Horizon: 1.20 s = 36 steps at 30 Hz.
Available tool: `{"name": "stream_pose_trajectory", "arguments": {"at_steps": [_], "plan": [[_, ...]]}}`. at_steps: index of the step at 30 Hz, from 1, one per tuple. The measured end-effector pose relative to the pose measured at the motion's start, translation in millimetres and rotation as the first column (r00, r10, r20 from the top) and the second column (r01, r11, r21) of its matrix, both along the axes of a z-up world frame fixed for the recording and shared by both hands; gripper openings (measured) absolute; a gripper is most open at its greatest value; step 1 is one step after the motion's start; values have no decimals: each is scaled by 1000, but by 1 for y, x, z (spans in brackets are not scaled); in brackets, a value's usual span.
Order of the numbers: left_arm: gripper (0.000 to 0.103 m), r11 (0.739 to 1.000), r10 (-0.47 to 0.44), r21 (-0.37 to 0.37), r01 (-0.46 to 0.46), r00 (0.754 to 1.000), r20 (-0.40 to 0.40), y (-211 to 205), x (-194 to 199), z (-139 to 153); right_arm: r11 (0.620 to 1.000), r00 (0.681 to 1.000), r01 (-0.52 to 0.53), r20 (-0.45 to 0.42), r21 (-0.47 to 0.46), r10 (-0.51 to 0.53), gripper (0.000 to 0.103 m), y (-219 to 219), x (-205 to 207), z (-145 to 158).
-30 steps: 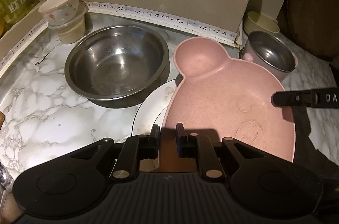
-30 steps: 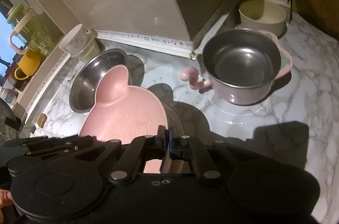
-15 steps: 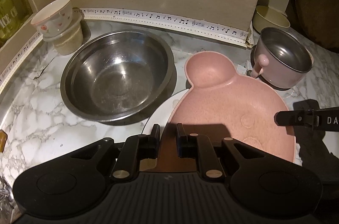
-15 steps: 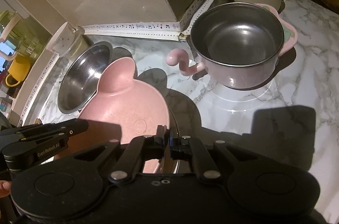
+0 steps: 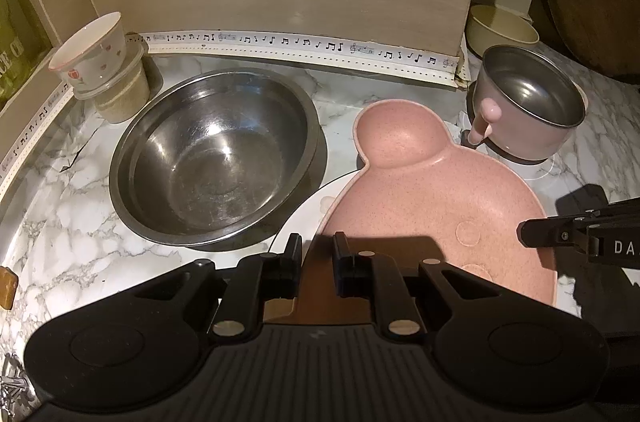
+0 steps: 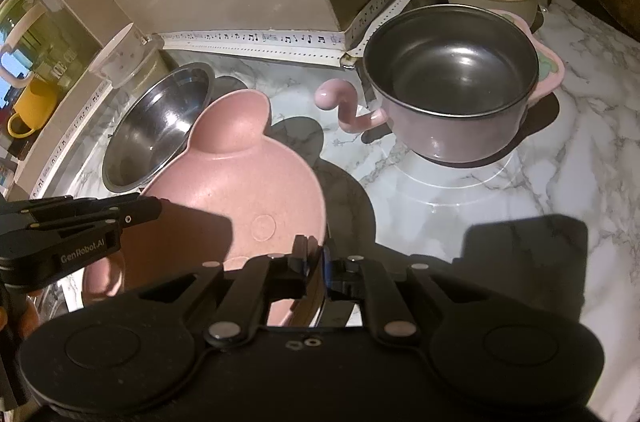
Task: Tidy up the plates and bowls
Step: 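Lower the pink plate onto the white plates and open both tools, then move both tools to the rim of the large steel bowl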
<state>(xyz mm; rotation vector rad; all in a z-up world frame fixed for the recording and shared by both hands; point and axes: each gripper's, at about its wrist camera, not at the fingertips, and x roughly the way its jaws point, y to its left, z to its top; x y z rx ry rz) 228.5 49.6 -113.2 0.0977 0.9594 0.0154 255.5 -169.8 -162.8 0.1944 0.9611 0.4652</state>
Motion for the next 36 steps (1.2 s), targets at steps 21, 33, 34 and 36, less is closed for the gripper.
{"name": "stream_pose_trajectory", "arguments": {"at_steps": [21, 33, 34, 36], "plan": [[59, 1000, 15, -9, -15, 1000, -4, 5, -5, 1, 1000, 1000, -10, 8, 7, 10, 28, -5, -7, 3], [59, 996, 35, -81, -31, 998, 45, 13, -22, 23, 997, 994, -79, 69, -14, 80, 39, 4, -24, 21], [59, 996, 37, -88, -32, 998, 53, 13, -25, 26, 996, 993, -88, 80, -20, 89, 41, 5, -26, 23], [59, 994, 40, -108, -32, 997, 64, 14, -30, 31, 994, 990, -103, 96, -21, 105, 43, 7, -29, 29]]}}
